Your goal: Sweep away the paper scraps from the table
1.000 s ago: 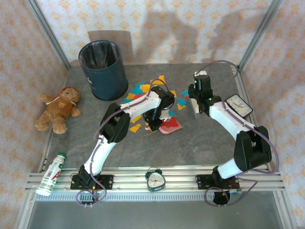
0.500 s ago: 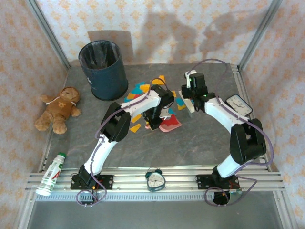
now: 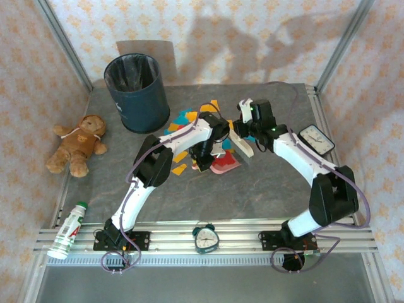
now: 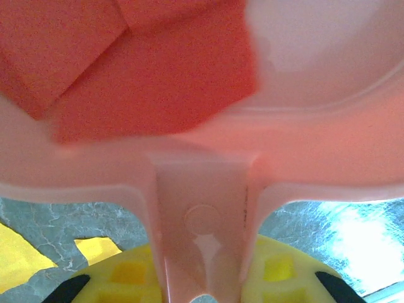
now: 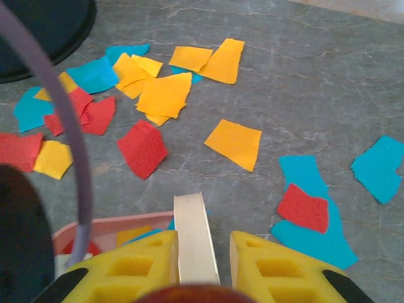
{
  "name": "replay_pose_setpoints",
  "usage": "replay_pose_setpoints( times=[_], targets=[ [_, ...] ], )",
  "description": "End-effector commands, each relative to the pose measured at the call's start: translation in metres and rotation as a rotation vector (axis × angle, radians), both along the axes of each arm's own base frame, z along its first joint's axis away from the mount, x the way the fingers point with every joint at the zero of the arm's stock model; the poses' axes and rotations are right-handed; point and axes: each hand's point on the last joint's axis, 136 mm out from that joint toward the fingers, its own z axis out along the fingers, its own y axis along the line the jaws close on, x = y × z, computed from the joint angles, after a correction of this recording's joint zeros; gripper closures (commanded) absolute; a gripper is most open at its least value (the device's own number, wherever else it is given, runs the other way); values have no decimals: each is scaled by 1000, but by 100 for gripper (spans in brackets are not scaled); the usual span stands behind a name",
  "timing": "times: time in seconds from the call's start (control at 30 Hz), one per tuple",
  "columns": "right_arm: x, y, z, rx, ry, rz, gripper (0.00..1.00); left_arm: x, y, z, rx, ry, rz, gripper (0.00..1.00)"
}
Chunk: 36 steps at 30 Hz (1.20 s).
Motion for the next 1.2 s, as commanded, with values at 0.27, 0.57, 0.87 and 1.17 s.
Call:
replay_pose_setpoints(
  times=[0.27,0.57,0.87,1.17],
  targets=[
    [-8,-20,43,73,-120,-145,100,-5,3,4,-10,25,-14,100],
    [7,-35,32,40,-128,-257,100,-16,4,6,-23,69,-30,100],
    [10,-14,8,42,-74,-189,100,-15,1,7,-35,62,-36,100],
    [-10,10,-1,85,-1,-36,100,-11,-2,11,-55,32,-35,100]
  ],
)
